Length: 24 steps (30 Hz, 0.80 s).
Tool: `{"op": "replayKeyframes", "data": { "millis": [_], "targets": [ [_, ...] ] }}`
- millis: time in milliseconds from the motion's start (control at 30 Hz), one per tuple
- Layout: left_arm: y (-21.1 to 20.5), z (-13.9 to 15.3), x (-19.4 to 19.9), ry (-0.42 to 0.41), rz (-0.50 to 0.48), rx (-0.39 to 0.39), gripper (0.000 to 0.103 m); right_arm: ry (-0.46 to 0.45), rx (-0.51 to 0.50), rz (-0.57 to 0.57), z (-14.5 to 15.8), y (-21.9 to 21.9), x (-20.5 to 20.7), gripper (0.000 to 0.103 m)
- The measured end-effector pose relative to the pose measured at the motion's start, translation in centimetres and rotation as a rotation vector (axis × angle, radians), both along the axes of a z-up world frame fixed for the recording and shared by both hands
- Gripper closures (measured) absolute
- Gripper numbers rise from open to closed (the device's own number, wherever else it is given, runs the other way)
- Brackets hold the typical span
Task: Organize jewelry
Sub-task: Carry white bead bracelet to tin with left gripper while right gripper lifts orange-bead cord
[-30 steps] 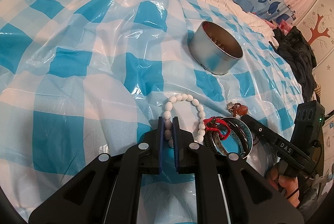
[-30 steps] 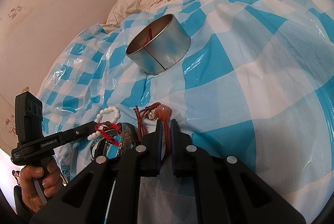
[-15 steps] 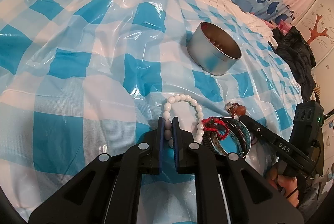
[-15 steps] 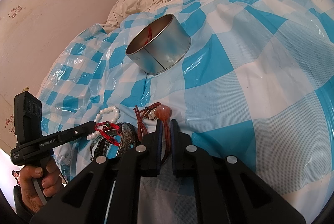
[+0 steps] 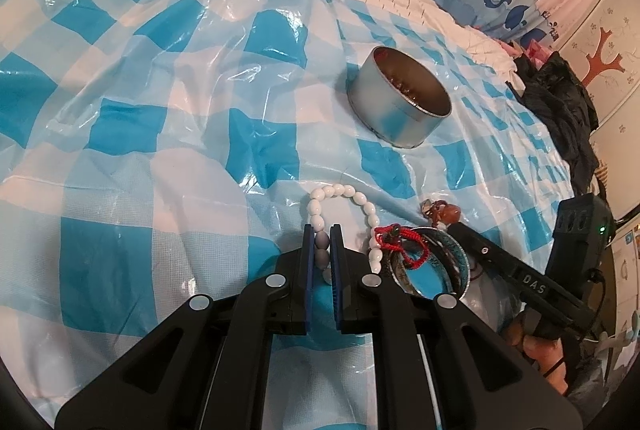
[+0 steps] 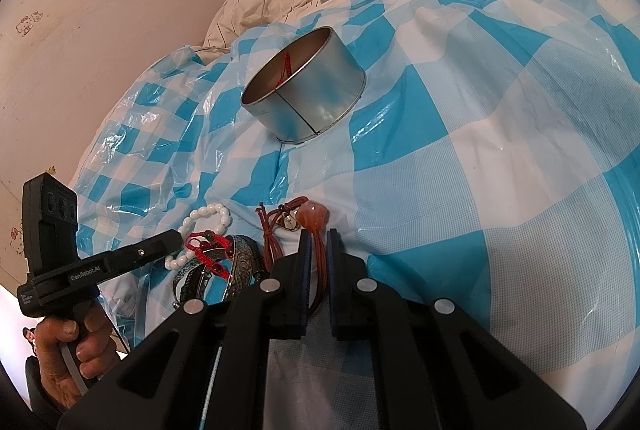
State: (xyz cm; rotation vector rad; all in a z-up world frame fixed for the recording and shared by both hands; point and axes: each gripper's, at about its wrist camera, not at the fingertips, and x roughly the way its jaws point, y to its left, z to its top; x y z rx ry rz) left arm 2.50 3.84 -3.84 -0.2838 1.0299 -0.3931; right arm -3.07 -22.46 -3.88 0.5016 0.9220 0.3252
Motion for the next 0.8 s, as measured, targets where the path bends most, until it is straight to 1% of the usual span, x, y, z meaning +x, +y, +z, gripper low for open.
{"op": "replayKeyframes", "data": {
  "millis": [100,300,433,533,633,733,800],
  "targets": [
    [0.3,0.0,-0.1,0.000,0.004,-0.020,0.096,0.000,0.001,0.000,0.0,0.0,0.0,0.097],
    [1.8,0.2,0.0,0.008,0.034,-0.093,0.096,0.001,0.002,0.000,0.0,0.0,0.0,0.097],
    [2.1,0.6,0.0,-0.007,0.041,-0.116,0.096,0.004,0.006,-0.002,0.0,-0.1,-0.1,0.097],
    [1.9,0.9,0.0,-0.021,0.039,-0.105,0.096,0.009,0.012,-0.006,0.0,-0.1,0.0,0.097],
    [2.0,1.1,0.0,-0.027,0.041,-0.113,0.096,0.013,0.021,-0.012,0.1,-0.1,0.0,0.097],
    [2.2,1.6,0.0,-0.036,0.035,-0.135,0.096,0.011,0.053,-0.023,0.4,-0.5,-0.1,0.096],
    [2.1,2.2,-0.2,-0.052,0.026,-0.144,0.096,-0.005,0.094,-0.029,0.8,-0.8,-0.2,0.096]
  ]
}}
